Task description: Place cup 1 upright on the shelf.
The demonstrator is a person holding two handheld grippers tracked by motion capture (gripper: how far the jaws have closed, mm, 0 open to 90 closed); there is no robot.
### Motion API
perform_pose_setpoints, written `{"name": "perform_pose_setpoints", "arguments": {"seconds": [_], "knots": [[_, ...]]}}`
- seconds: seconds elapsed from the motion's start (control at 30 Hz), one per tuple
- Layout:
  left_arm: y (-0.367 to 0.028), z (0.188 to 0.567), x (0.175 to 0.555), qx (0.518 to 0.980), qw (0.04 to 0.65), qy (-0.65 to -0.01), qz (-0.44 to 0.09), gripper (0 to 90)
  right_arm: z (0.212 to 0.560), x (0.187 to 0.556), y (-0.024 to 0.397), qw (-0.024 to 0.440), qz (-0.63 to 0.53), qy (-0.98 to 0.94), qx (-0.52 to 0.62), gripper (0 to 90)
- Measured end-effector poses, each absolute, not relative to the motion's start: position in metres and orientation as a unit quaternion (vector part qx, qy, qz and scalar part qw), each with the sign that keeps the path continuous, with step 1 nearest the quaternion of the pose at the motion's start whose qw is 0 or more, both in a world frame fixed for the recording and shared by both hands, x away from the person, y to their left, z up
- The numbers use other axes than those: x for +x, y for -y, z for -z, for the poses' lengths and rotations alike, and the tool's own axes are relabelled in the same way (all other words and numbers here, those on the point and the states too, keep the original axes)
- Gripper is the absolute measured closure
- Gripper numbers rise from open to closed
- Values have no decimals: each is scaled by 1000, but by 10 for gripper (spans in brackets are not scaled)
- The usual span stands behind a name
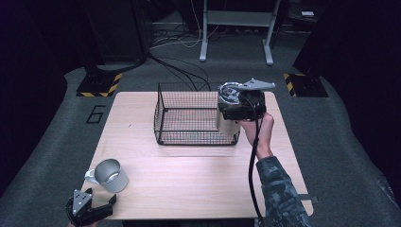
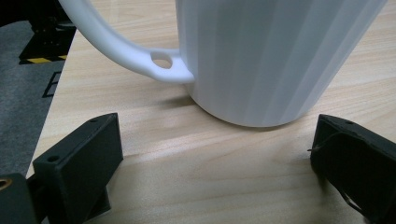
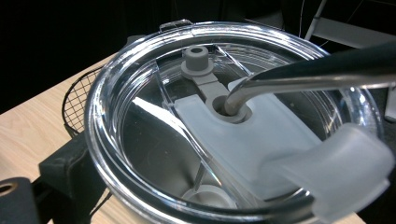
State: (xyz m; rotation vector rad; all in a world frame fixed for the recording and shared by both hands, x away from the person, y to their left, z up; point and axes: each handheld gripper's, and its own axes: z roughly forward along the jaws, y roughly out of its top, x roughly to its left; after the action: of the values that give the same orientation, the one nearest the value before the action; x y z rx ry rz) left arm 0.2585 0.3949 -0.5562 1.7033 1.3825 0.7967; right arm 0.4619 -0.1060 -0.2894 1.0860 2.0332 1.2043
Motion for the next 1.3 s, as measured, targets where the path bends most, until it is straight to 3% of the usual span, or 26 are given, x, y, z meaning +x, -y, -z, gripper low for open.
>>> {"name": "perform_pose_setpoints", "arguments": {"seconds": [1.3], "knots": [[-397,554,257,684,382,-541,-306,20,321,517,82,285,-426,-743,431,33]]}}
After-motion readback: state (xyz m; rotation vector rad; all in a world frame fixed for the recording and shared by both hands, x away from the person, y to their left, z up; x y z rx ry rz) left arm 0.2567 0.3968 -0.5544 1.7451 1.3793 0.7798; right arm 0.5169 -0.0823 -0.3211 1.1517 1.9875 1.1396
